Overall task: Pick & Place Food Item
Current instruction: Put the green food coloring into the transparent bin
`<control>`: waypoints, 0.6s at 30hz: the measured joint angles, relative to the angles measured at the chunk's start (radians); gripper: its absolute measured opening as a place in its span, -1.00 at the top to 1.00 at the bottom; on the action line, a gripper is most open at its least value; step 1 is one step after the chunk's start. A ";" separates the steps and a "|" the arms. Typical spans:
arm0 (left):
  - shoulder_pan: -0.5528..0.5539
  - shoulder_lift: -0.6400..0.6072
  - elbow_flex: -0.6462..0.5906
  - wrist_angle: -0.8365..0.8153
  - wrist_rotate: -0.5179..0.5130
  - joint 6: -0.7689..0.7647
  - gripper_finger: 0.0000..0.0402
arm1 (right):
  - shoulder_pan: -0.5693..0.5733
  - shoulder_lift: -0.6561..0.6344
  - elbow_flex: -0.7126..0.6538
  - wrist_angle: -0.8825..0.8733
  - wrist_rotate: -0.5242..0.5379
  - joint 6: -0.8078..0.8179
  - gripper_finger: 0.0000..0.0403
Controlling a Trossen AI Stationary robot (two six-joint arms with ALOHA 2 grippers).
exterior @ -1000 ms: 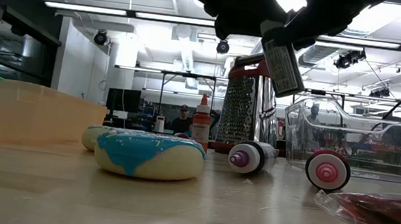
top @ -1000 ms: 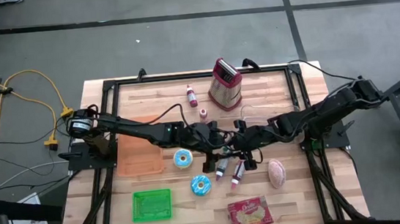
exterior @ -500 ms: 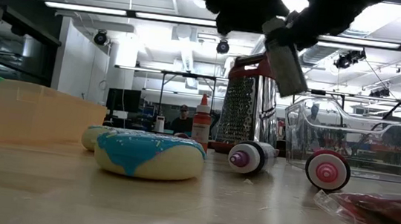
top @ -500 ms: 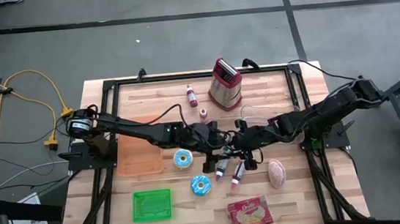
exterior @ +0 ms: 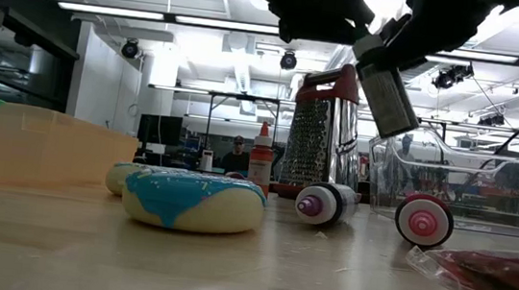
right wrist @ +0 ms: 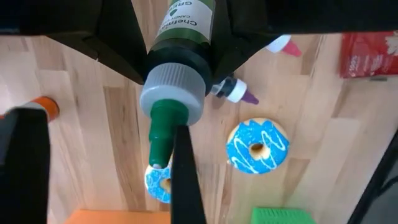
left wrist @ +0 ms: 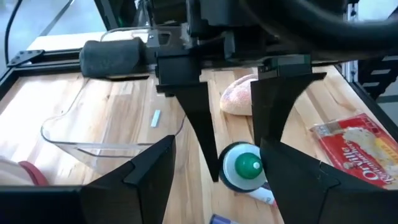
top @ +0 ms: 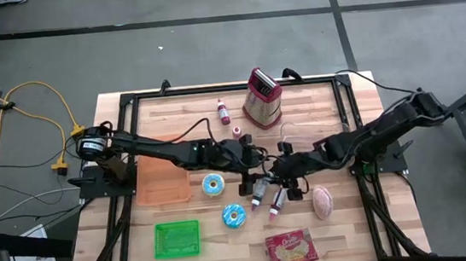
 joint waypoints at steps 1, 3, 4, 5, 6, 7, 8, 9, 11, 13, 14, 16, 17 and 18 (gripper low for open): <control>0.000 0.000 0.000 -0.002 0.000 0.000 -0.11 | 0.000 -0.013 0.000 -0.009 0.000 0.000 0.27; 0.000 0.000 0.000 -0.001 0.002 -0.002 -0.11 | 0.000 -0.039 0.000 -0.009 0.003 0.002 0.27; 0.000 0.000 0.000 0.001 0.001 0.000 -0.11 | 0.000 -0.055 0.000 -0.018 0.005 0.008 0.27; 0.000 0.000 0.000 0.005 0.000 0.000 -0.11 | 0.000 -0.070 0.000 -0.030 0.010 0.015 0.27; 0.000 0.000 0.000 0.004 0.001 0.000 -0.11 | 0.000 -0.088 0.000 -0.047 0.021 0.028 0.27; 0.000 0.000 0.000 -0.006 0.001 -0.001 -0.11 | 0.000 -0.110 0.000 -0.063 0.031 0.040 0.27; 0.000 0.001 -0.001 -0.009 0.001 -0.001 -0.11 | 0.000 -0.133 0.001 -0.087 0.041 0.053 0.27; 0.000 0.002 -0.002 -0.012 0.001 0.000 -0.11 | 0.000 -0.155 0.001 -0.116 0.057 0.067 0.27; 0.000 0.002 -0.002 -0.007 0.003 -0.001 -0.11 | 0.000 -0.195 0.001 -0.179 0.085 0.098 0.27; -0.001 0.002 -0.002 -0.006 0.004 -0.001 -0.11 | 0.000 -0.227 0.001 -0.230 0.108 0.126 0.27; -0.001 0.002 -0.002 -0.008 0.005 -0.001 -0.11 | 0.000 -0.243 0.001 -0.258 0.117 0.141 0.27; -0.001 0.002 -0.002 -0.007 0.005 -0.001 -0.11 | 0.000 -0.275 0.001 -0.303 0.140 0.175 0.27; -0.001 0.002 -0.002 -0.006 0.005 -0.001 -0.11 | 0.000 -0.284 0.001 -0.325 0.154 0.194 0.27; -0.001 0.002 -0.002 -0.006 0.005 -0.001 -0.11 | 0.000 -0.291 0.001 -0.347 0.169 0.210 0.27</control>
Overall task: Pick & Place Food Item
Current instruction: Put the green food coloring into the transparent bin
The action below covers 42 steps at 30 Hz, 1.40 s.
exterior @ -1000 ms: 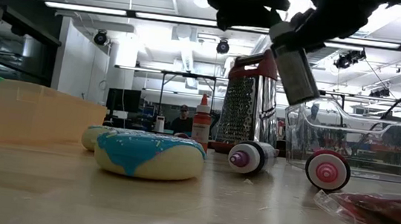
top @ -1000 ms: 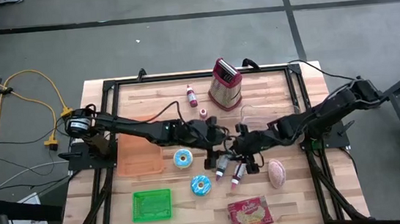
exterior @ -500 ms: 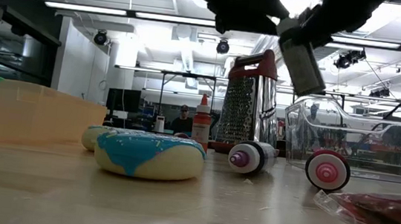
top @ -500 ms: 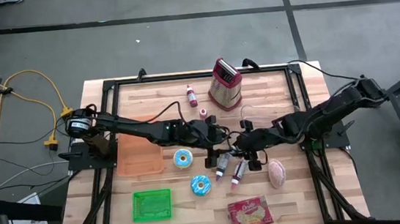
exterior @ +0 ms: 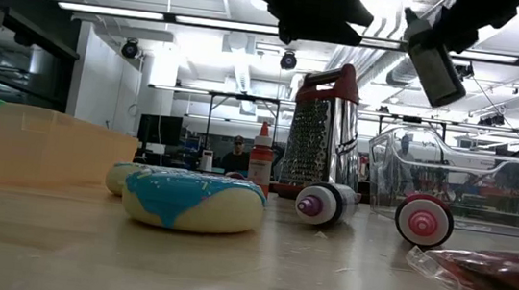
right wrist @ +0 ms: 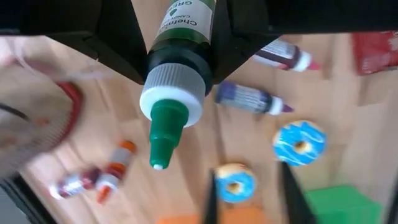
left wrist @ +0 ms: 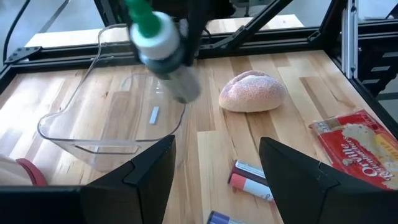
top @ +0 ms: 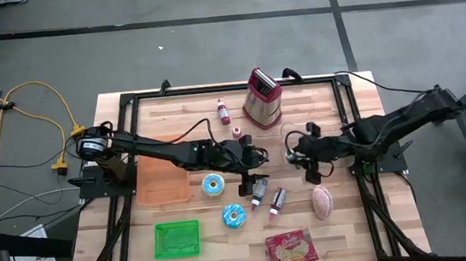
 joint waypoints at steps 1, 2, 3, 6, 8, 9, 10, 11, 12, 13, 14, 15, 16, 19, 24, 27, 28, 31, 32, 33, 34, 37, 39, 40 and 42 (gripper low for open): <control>0.000 0.000 0.000 -0.001 0.000 0.000 -0.11 | 0.000 -0.005 0.000 -0.024 0.017 0.013 0.27; 0.000 0.000 0.000 -0.001 0.000 0.000 -0.11 | 0.000 -0.009 0.000 -0.049 0.037 0.027 0.27; 0.000 0.000 0.000 0.000 0.000 0.000 -0.11 | 0.000 -0.010 0.000 -0.071 0.061 0.041 0.27; 0.000 0.000 0.000 -0.001 0.000 -0.001 -0.11 | 0.000 -0.013 -0.020 -0.095 0.168 0.089 0.27; 0.000 0.000 0.000 0.000 0.000 -0.003 -0.11 | 0.000 -0.011 -0.056 -0.100 0.245 0.129 0.27; 0.000 0.000 0.000 0.000 0.000 -0.003 -0.11 | 0.000 -0.011 -0.075 -0.100 0.281 0.150 0.27; 0.000 0.000 0.000 0.000 0.001 -0.003 -0.11 | 0.000 -0.011 -0.094 -0.098 0.318 0.178 0.27; 0.000 0.000 0.000 -0.001 0.001 -0.003 -0.11 | 0.000 -0.011 -0.116 -0.095 0.355 0.212 0.27; 0.000 0.000 0.000 0.000 0.001 -0.003 -0.11 | 0.000 -0.011 -0.139 -0.096 0.385 0.251 0.27; 0.000 0.000 0.000 0.000 0.001 -0.003 -0.11 | 0.000 -0.011 -0.163 -0.096 0.410 0.290 0.27; 0.000 0.000 0.000 0.000 0.001 -0.003 -0.11 | 0.000 -0.011 -0.185 -0.087 0.437 0.324 0.27; 0.000 0.000 0.000 -0.001 0.001 -0.003 -0.11 | 0.000 -0.011 -0.210 -0.066 0.460 0.353 0.27; 0.000 0.000 0.000 -0.001 0.001 -0.003 -0.11 | 0.000 -0.011 -0.233 -0.043 0.481 0.375 0.27; 0.000 0.000 0.000 0.000 0.001 -0.003 -0.11 | 0.000 -0.011 -0.300 0.064 0.495 0.387 0.27; 0.000 0.000 0.000 0.000 0.001 -0.003 -0.11 | 0.000 -0.010 -0.397 0.252 0.518 0.376 0.27; 0.000 0.000 0.000 0.000 0.001 -0.003 -0.11 | -0.001 -0.010 -0.432 0.277 0.562 0.393 0.27; 0.000 0.000 0.000 0.000 0.002 -0.003 -0.11 | -0.003 -0.010 -0.441 0.277 0.570 0.405 0.27; 0.000 0.000 0.000 0.000 0.002 -0.003 -0.11 | -0.017 -0.010 -0.461 0.281 0.569 0.430 0.27; 0.000 0.000 0.000 0.000 0.002 -0.003 -0.11 | -0.022 -0.010 -0.470 0.290 0.569 0.434 0.27; 0.000 0.000 0.000 0.000 0.002 -0.003 -0.11 | -0.027 -0.010 -0.481 0.304 0.568 0.435 0.27; 0.000 0.000 0.000 0.000 0.001 -0.003 -0.11 | -0.031 -0.010 -0.494 0.324 0.565 0.434 0.27; 0.000 0.000 0.000 0.000 0.002 -0.003 -0.11 | -0.049 -0.010 -0.533 0.396 0.548 0.433 0.27; 0.000 0.000 0.000 0.000 0.002 -0.002 -0.11 | -0.060 -0.010 -0.556 0.436 0.541 0.426 0.27; 0.000 0.000 0.000 0.000 0.002 -0.002 -0.11 | -0.065 -0.010 -0.563 0.444 0.542 0.425 0.27; 0.000 0.000 0.000 0.000 0.002 -0.002 -0.11 | -0.075 -0.010 -0.567 0.447 0.543 0.425 0.27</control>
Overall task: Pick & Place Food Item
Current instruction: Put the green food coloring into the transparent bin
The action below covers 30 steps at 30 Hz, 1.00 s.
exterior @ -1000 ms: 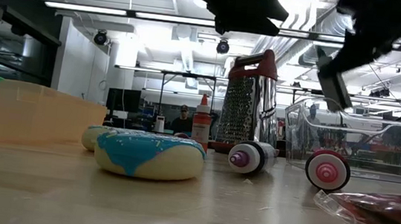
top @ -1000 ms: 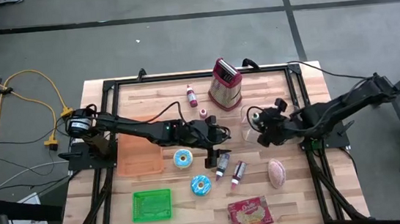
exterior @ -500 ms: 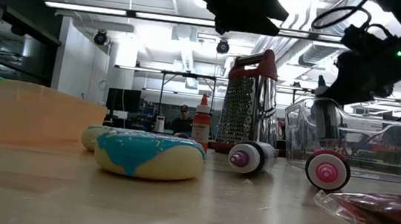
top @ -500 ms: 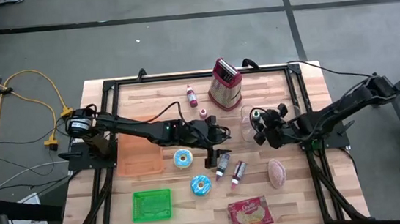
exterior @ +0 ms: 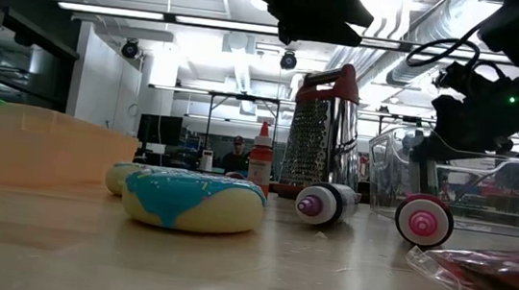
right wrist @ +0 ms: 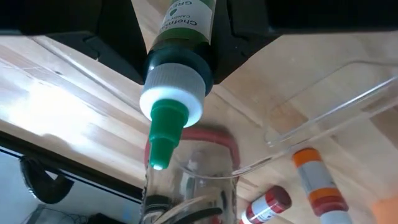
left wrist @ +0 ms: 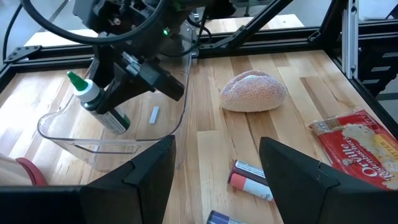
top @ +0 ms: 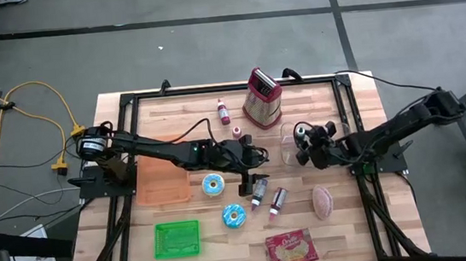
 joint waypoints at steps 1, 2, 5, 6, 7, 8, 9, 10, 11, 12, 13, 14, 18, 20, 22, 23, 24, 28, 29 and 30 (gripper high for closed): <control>0.000 0.000 0.000 0.000 0.000 0.000 -0.11 | -0.006 0.000 0.000 0.000 -0.001 -0.001 0.27; 0.000 0.000 0.000 0.000 0.000 0.000 -0.11 | -0.012 0.000 0.000 0.000 -0.002 -0.007 0.27; 0.000 0.000 0.000 0.000 0.000 0.000 -0.11 | -0.031 0.000 0.000 0.001 -0.018 -0.024 0.26; 0.000 0.000 0.000 0.000 0.000 0.000 -0.11 | -0.039 0.000 0.000 0.001 -0.029 -0.024 0.25; 0.000 0.000 0.000 0.000 0.000 0.000 -0.11 | -0.046 0.000 0.000 0.001 -0.038 -0.025 0.24; 0.000 0.000 0.000 0.000 0.000 0.000 -0.11 | -0.053 0.000 0.000 0.001 -0.049 -0.025 0.21; 0.000 0.000 0.000 0.000 0.000 0.000 -0.11 | -0.060 0.000 0.000 0.001 -0.061 -0.026 0.19; 0.000 0.000 0.000 0.000 0.000 0.000 -0.11 | -0.065 0.000 0.000 0.001 -0.067 -0.026 0.17; 0.000 0.000 0.000 0.000 0.000 0.000 -0.11 | -0.070 0.000 0.000 0.001 -0.075 -0.026 0.15; 0.000 0.000 0.000 0.000 0.000 0.000 -0.11 | -0.074 0.000 0.000 0.001 -0.078 -0.026 0.12; 0.000 0.000 0.000 0.000 0.000 0.000 -0.11 | -0.077 0.000 0.001 0.002 -0.080 -0.026 0.11; 0.000 0.000 0.000 0.000 0.000 0.000 -0.11 | -0.078 0.000 0.001 0.003 -0.079 -0.026 0.09; 0.000 0.000 0.000 0.000 0.000 0.000 -0.11 | -0.078 0.000 0.001 0.002 -0.080 -0.027 0.07; 0.000 0.000 0.000 0.000 0.000 0.000 -0.11 | -0.078 0.000 0.001 0.002 -0.080 -0.027 0.07; 0.000 0.000 0.000 0.000 0.000 0.000 -0.11 | -0.078 0.000 0.001 0.002 -0.079 -0.027 0.08; 0.000 0.000 0.000 0.000 0.000 0.000 -0.11 | -0.078 0.000 0.001 0.003 -0.078 -0.030 0.08; 0.000 0.000 0.000 0.000 0.000 0.000 -0.11 | -0.078 0.000 0.001 0.004 -0.078 -0.040 0.08; 0.000 0.000 0.000 0.000 0.000 0.000 -0.11 | -0.078 0.000 0.001 0.048 -0.078 -0.098 0.07; 0.000 0.000 0.000 0.000 0.000 0.000 -0.11 | -0.078 0.000 0.001 0.069 -0.077 -0.116 0.07; 0.000 0.000 0.000 0.000 0.000 0.000 -0.11 | -0.078 0.000 0.001 0.093 -0.077 -0.139 0.07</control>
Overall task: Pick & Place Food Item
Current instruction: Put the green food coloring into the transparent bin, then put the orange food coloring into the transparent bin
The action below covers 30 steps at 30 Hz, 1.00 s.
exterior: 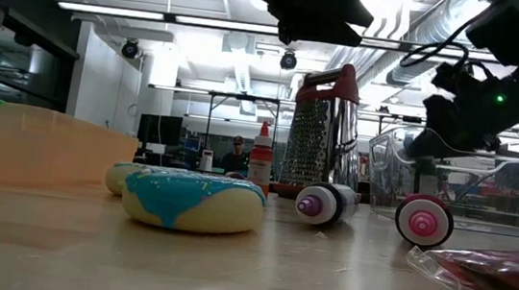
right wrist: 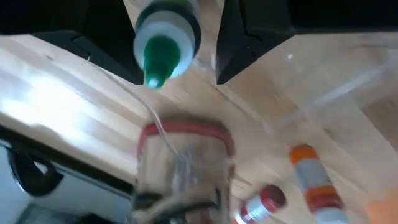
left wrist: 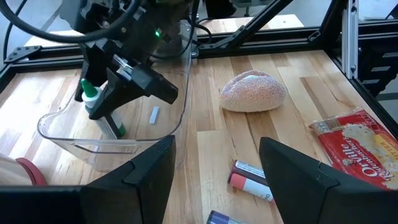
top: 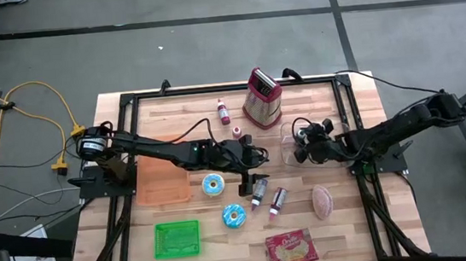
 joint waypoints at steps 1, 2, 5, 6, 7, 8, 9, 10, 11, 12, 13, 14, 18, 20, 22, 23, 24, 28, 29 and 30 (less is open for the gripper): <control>0.000 0.000 0.000 0.000 0.000 0.000 -0.11 | 0.000 0.000 0.000 0.023 0.001 -0.024 0.07; 0.000 0.000 0.000 0.000 0.000 0.000 -0.11 | 0.000 -0.003 0.000 0.047 0.005 -0.049 0.07; 0.000 0.000 0.000 0.000 0.000 0.000 -0.11 | 0.000 -0.021 0.000 0.102 0.032 -0.120 0.07; 0.000 0.000 0.000 0.000 0.000 0.000 -0.11 | 0.000 -0.030 0.000 0.111 0.044 -0.140 0.07; 0.000 0.000 0.000 0.000 0.000 0.000 -0.11 | 0.000 -0.041 0.000 0.112 0.056 -0.153 0.07; 0.000 0.000 0.000 0.000 0.000 0.000 -0.11 | 0.000 -0.054 0.000 0.114 0.070 -0.163 0.07; 0.000 0.000 0.000 0.000 0.000 0.000 -0.11 | 0.000 -0.066 0.000 0.118 0.085 -0.176 0.07; 0.000 0.000 0.000 0.000 0.000 0.000 -0.11 | 0.000 -0.078 0.000 0.117 0.098 -0.189 0.07; 0.000 0.000 0.000 0.000 0.000 0.000 -0.11 | 0.000 -0.092 0.000 0.114 0.107 -0.205 0.07; 0.000 0.000 0.000 0.000 0.000 0.000 -0.11 | 0.000 -0.107 0.000 0.117 0.114 -0.221 0.07; 0.000 0.000 0.000 0.000 0.000 -0.001 -0.11 | 0.000 -0.122 0.000 0.121 0.120 -0.230 0.07; 0.000 0.000 0.000 0.000 0.000 -0.004 -0.11 | 0.000 -0.136 0.000 0.122 0.127 -0.235 0.07; 0.000 0.000 0.000 0.000 0.000 -0.005 -0.11 | 0.000 -0.190 0.000 0.120 0.129 -0.252 0.07; 0.000 0.000 0.000 0.000 0.000 -0.005 -0.11 | 0.000 -0.207 0.000 0.120 0.118 -0.252 0.07; 0.000 0.000 0.000 -0.001 0.000 -0.006 -0.11 | 0.000 -0.221 0.000 0.120 0.092 -0.252 0.07; 0.000 0.000 0.000 -0.005 0.000 -0.006 -0.11 | 0.000 -0.225 0.000 0.120 0.075 -0.252 0.07; 0.000 0.000 0.000 -0.015 0.000 -0.007 -0.11 | 0.000 -0.228 0.000 0.120 0.054 -0.252 0.07; 0.001 -0.005 0.000 -0.109 -0.032 -0.026 -0.11 | 0.000 -0.230 0.000 0.132 -0.049 -0.256 0.07; 0.006 -0.008 0.000 -0.138 -0.053 -0.033 -0.11 | 0.001 -0.230 0.000 0.141 -0.074 -0.261 0.07; 0.011 -0.010 0.000 -0.156 -0.074 -0.042 -0.11 | 0.004 -0.230 0.000 0.154 -0.098 -0.274 0.07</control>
